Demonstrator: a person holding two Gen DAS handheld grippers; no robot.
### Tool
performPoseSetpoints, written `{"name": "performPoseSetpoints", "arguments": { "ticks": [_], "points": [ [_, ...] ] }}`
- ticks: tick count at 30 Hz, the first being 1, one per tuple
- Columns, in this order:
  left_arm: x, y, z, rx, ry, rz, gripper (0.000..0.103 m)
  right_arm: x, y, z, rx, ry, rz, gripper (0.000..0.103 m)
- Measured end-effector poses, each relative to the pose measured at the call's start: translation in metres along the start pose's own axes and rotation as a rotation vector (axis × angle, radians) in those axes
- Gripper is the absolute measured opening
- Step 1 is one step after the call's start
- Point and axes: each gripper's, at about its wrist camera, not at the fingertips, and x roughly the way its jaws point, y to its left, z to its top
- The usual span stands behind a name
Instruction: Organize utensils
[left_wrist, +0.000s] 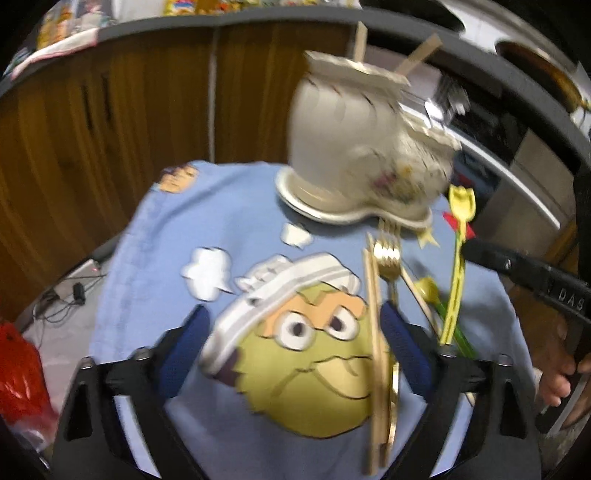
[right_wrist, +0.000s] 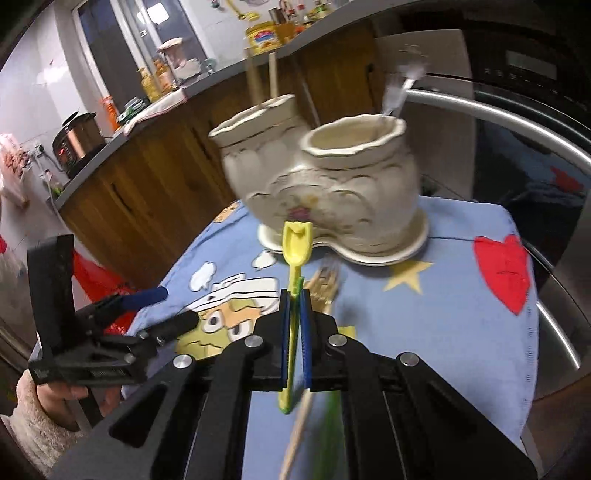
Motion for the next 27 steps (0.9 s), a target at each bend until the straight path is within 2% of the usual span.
{"name": "performPoseSetpoints", "arguments": {
  "ticks": [1, 4, 5, 8, 14, 19, 21, 22, 23, 27],
  "points": [
    [0.005, -0.007, 0.000, 0.016, 0.023, -0.010, 0.064, 0.002, -0.001, -0.001, 0.001, 0.001, 0.001, 0.005],
    [0.013, -0.023, 0.000, 0.058, 0.057, -0.026, 0.046, 0.003, -0.002, -0.003, -0.004, 0.000, 0.006, 0.004],
    [0.015, -0.026, 0.000, 0.070, 0.063, -0.028, 0.040, 0.003, -0.002, -0.004, -0.012, -0.004, 0.003, 0.003],
    [0.021, -0.034, -0.001, 0.095, 0.087, -0.022, 0.033, 0.002, -0.002, -0.006, -0.019, -0.010, 0.007, 0.000],
    [0.030, -0.036, -0.001, 0.101, 0.108, -0.016, 0.030, 0.005, -0.015, -0.010, 0.012, 0.022, 0.012, 0.000],
    [0.038, -0.044, 0.009, 0.149, 0.115, -0.007, 0.022, 0.014, -0.027, -0.011, 0.056, 0.064, -0.012, 0.002],
    [0.045, -0.048, 0.012, 0.162, 0.125, -0.014, 0.019, 0.018, -0.029, -0.012, 0.063, 0.078, -0.018, 0.013],
    [0.049, -0.049, 0.015, 0.166, 0.133, -0.023, 0.019, 0.020, -0.030, -0.012, 0.069, 0.082, -0.014, 0.025],
    [0.050, -0.050, 0.016, 0.171, 0.136, -0.024, 0.019, 0.024, -0.031, -0.011, 0.076, 0.087, -0.015, 0.029],
    [0.055, -0.051, 0.022, 0.194, 0.157, -0.030, 0.017, 0.035, -0.034, -0.005, 0.077, 0.093, -0.054, 0.029]
  ]
}}
